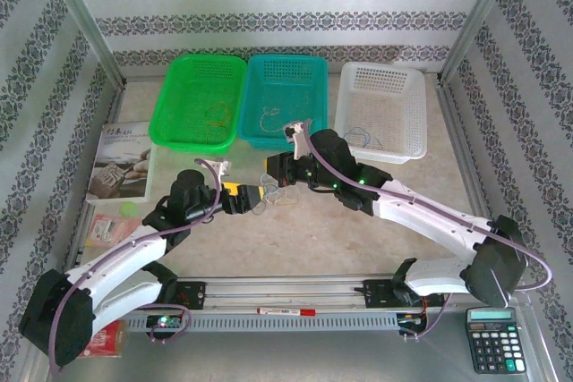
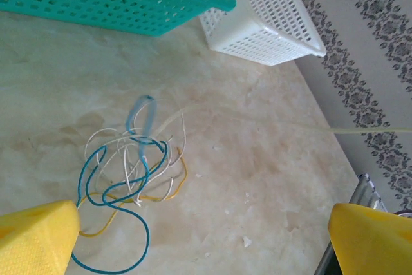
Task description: Untangle the cables
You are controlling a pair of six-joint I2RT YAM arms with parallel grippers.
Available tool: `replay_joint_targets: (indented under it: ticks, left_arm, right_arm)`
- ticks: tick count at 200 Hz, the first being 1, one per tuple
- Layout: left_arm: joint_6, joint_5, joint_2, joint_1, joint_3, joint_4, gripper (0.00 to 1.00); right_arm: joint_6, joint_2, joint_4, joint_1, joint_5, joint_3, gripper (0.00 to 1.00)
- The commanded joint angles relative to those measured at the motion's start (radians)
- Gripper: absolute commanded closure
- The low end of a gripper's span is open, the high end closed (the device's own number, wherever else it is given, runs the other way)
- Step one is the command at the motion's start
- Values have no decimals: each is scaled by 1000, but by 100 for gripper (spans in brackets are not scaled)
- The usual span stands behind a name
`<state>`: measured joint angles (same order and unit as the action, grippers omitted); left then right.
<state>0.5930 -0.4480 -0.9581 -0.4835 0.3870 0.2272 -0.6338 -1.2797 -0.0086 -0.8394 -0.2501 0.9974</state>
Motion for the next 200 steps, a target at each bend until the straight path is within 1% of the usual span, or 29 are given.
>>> replay_joint_targets:
  ticks: [1,66,85,105,130,148,185,200]
  left_arm:
    - [-50,22,-42,-21,44,73,1]
    - [-61,18,-183,-58,111,166,4]
    - [-59,26,-207,-64,121,190,6]
    - [-55,32,-229,-66,120,216,13]
    - [-46,33,-260,-68,117,253,28]
    - [-42,29,-280,-68,114,273,36]
    - [-23,17,-322,-68,93,326,50]
    - [-13,14,-335,-67,82,344,54]
  right_arm:
    - [-22,37,21,9,-23,36,100]
    - [-35,56,26,9,-37,52,100]
    - [-44,56,35,9,-45,58,100]
    - [-52,57,42,9,-57,78,100]
    - [-61,53,47,10,-79,122,100]
    - [-73,51,59,10,-92,158,100]
    - [-84,37,76,15,-117,247,100]
    - [-87,27,82,25,-122,284,100]
